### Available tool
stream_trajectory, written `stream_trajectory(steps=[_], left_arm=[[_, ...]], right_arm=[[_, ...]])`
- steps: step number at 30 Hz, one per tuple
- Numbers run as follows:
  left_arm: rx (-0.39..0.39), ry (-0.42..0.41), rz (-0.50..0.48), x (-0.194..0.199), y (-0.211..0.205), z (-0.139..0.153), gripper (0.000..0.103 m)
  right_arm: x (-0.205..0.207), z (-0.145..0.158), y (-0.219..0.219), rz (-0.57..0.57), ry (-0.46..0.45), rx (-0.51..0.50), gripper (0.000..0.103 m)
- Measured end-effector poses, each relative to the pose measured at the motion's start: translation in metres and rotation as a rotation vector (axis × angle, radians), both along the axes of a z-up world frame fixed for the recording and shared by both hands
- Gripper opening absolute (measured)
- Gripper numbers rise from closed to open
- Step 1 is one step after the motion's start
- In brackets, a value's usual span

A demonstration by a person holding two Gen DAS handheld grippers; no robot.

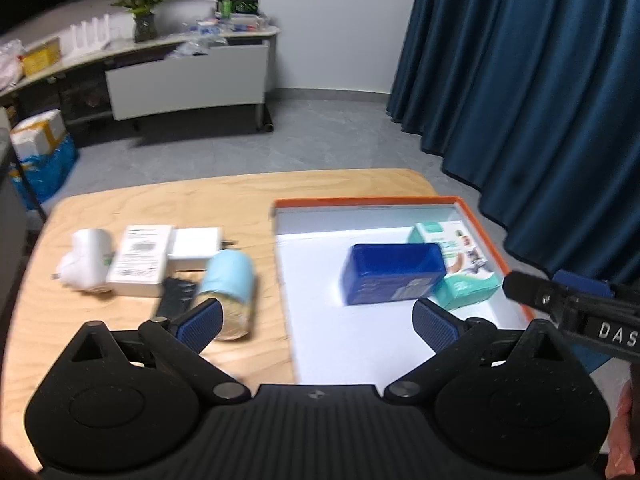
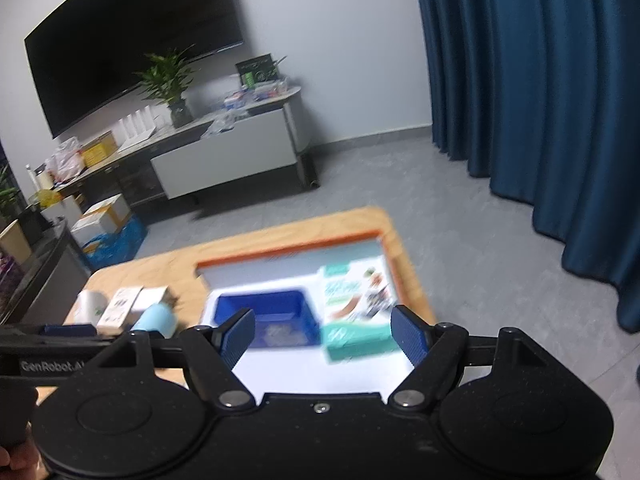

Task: Organize rigid objects
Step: 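Lower the bandage box into the tray with the right gripper while left lowers the blue box beside it, then move the left gripper to the white plug adapter while right moves to the toothpick jar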

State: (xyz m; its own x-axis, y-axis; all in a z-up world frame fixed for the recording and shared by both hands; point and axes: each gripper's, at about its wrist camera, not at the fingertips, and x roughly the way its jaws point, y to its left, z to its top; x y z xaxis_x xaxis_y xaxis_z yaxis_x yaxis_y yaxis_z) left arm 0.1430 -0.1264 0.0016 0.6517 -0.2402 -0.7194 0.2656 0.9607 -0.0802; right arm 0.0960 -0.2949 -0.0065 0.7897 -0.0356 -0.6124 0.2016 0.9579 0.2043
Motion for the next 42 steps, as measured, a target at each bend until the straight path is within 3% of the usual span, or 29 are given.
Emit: stream_trajectory(steps=[10, 19, 42], left_arm=[[0.044, -0.017, 0.043, -0.021, 0.045, -0.003, 0.103], [0.025, -0.029, 0.102, -0.025, 0.079, 0.000, 0.103], [-0.011, -0.005, 0.223, -0.034, 0.149, -0.009, 0.103]], right_arm=[[-0.009, -0.009, 0.056, 0.119, 0.029, 0.016, 0.089], [-0.007, -0.011, 0.097, 0.195, 0.067, 0.008, 0.089], [0.003, -0.018, 0.146, 0.283, 0.084, 0.014, 0.090]])
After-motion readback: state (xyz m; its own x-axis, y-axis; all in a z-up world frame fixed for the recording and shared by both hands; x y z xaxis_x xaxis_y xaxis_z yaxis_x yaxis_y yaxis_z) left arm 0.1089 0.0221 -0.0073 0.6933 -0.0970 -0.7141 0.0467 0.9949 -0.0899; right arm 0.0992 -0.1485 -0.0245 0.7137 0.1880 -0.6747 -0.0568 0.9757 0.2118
